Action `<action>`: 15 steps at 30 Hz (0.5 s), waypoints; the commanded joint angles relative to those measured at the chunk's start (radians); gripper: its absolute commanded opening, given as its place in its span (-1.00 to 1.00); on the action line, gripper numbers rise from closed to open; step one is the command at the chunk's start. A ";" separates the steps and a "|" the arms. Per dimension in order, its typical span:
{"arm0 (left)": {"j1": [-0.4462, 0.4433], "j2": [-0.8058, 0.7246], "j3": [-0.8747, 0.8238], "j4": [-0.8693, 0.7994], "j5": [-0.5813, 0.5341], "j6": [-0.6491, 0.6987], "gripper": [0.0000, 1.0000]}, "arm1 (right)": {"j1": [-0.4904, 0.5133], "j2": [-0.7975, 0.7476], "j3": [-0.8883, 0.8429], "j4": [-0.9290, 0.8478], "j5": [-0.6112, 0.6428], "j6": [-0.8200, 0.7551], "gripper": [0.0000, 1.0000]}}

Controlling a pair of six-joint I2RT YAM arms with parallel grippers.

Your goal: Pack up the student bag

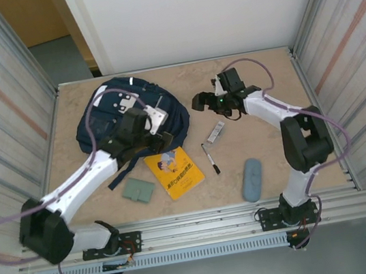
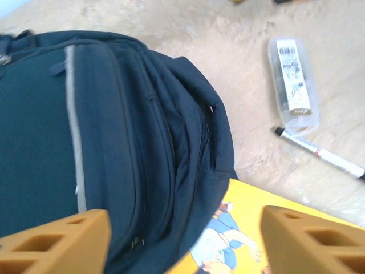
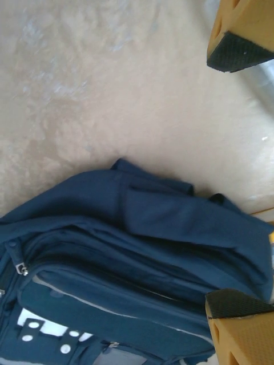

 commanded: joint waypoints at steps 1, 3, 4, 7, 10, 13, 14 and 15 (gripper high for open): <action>0.008 -0.117 -0.062 -0.091 -0.065 -0.243 0.69 | 0.014 0.099 0.101 0.016 -0.042 -0.022 0.98; 0.026 -0.166 -0.092 -0.164 -0.100 -0.368 0.78 | 0.019 0.179 0.177 -0.006 -0.074 -0.022 0.99; 0.039 -0.181 -0.101 -0.195 -0.107 -0.424 0.83 | 0.022 0.210 0.206 -0.012 -0.089 -0.024 0.98; 0.093 -0.209 -0.155 -0.268 -0.074 -0.560 0.91 | 0.042 0.303 0.292 -0.035 -0.096 -0.038 0.98; 0.164 -0.217 -0.221 -0.245 -0.009 -0.621 0.97 | 0.059 0.374 0.368 -0.079 -0.095 -0.047 1.00; 0.247 -0.206 -0.248 -0.225 0.051 -0.652 0.97 | 0.065 0.408 0.392 -0.068 -0.105 -0.039 0.92; 0.266 -0.203 -0.253 -0.223 0.054 -0.660 0.97 | 0.065 0.418 0.400 -0.069 -0.121 -0.034 0.86; 0.276 -0.202 -0.259 -0.212 0.053 -0.665 0.97 | 0.065 0.422 0.409 -0.072 -0.137 -0.032 0.81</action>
